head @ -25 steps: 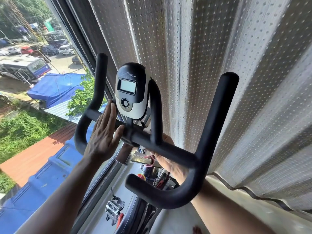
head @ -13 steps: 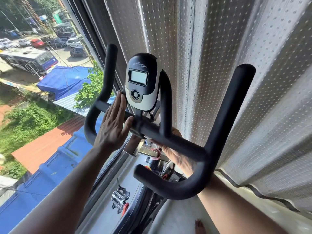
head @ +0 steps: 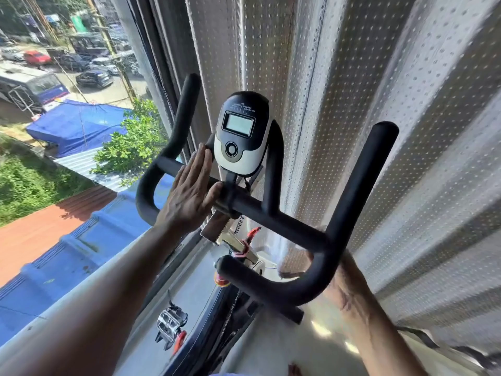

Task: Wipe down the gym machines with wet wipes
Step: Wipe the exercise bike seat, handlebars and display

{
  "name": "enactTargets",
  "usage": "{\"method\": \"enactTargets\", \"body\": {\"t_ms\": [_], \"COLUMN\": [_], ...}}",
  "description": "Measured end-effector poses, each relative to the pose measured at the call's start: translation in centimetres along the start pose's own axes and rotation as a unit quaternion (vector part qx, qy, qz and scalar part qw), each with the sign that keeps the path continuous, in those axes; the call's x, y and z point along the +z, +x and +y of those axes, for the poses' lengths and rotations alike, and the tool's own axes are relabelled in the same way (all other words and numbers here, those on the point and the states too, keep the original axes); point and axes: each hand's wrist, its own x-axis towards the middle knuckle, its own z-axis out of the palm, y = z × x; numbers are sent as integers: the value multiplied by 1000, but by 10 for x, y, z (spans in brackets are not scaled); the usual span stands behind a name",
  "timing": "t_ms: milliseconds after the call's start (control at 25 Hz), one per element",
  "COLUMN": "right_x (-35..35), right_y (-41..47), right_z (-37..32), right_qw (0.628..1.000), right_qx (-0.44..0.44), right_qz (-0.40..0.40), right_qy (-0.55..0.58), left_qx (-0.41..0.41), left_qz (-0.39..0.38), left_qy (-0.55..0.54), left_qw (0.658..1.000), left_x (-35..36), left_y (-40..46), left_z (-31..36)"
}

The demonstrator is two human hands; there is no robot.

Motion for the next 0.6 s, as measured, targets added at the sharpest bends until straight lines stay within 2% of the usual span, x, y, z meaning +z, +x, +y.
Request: {"method": "enactTargets", "body": {"t_ms": [80,120,160,200,240,320,360,400,480,600], "right_x": [-19,-29,-33,-32,-21,16,42,70,110,113], "right_y": [-5,-13,-25,-38,-53,-60,-53,-41,-13,1], "right_z": [-10,-19,-31,-43,-55,-67,-71,-74,-73,-55], "right_qw": [988,967,930,878,808,659,607,573,561,562], "right_qx": [-97,-172,-265,-360,-456,-594,-615,-617,-592,-564], "right_qz": [92,160,212,243,233,136,86,45,19,19], "right_qy": [-73,-95,-138,-202,-290,-441,-495,-538,-579,-605], "left_qx": [-2,-4,-9,-13,-15,-11,-4,8,38,49], "left_qz": [0,0,-2,-3,-3,-12,-19,-23,-22,-20], "left_qy": [-8,-8,-10,-15,-20,-28,-32,-33,-31,-36], "left_qw": [1000,1000,1000,1000,1000,999,999,999,999,998], "left_x": [0,1,1,2,1,-1,-2,-4,-5,-6], "left_y": [0,-1,-1,0,0,2,2,2,0,-3], "left_z": [-1,0,1,1,2,0,-4,-9,-20,-28]}}
